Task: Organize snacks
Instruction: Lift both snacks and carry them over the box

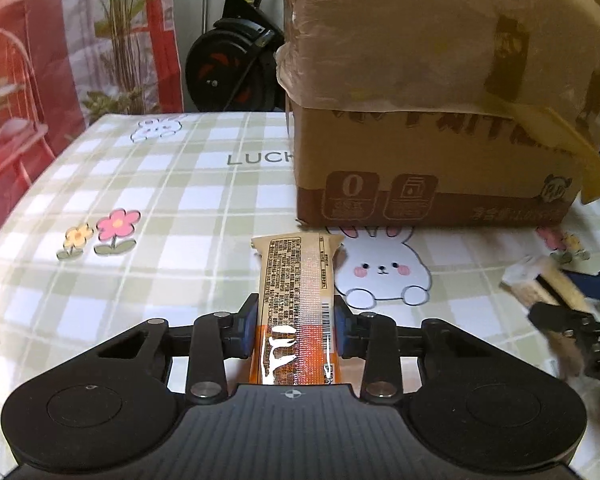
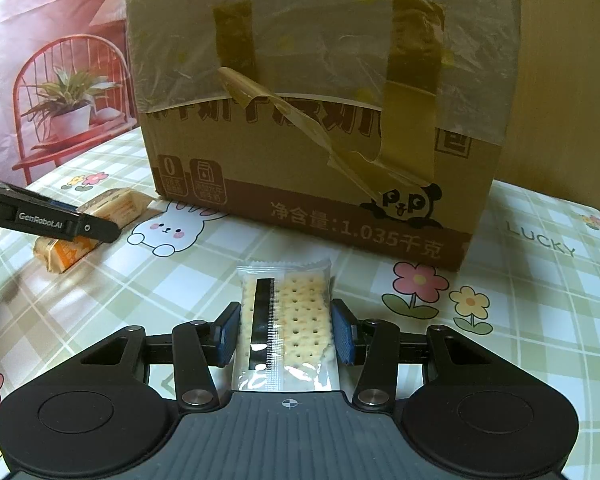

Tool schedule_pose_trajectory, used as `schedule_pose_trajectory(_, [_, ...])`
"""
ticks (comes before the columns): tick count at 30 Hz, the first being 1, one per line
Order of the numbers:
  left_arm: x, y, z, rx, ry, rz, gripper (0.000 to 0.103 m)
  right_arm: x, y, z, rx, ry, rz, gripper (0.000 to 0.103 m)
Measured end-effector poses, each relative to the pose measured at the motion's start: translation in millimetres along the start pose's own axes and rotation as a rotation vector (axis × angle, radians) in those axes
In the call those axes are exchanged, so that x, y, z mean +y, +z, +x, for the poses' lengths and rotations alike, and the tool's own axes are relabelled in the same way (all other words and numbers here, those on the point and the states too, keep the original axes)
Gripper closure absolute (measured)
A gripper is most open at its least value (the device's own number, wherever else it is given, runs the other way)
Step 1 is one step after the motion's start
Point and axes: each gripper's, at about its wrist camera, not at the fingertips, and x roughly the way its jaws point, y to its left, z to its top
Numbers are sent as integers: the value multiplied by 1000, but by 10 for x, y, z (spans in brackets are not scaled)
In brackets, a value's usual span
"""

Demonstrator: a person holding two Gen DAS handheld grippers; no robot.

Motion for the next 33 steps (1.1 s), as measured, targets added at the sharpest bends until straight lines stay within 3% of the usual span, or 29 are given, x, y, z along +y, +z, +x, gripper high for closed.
schedule_pose_trajectory(12, [27,7,-244,-52,-6,-62,65,7,-4,-44,-12,-2,6,60])
schedule_pose_trajectory(23, [284,178,-562,-149,51,-184,65,-147,37,-394,-139,-44,99,60])
schedule_pose_trajectory(33, [332,422,-855,-268,65,-224,65,-405,304,-801,-289,-134,174,60])
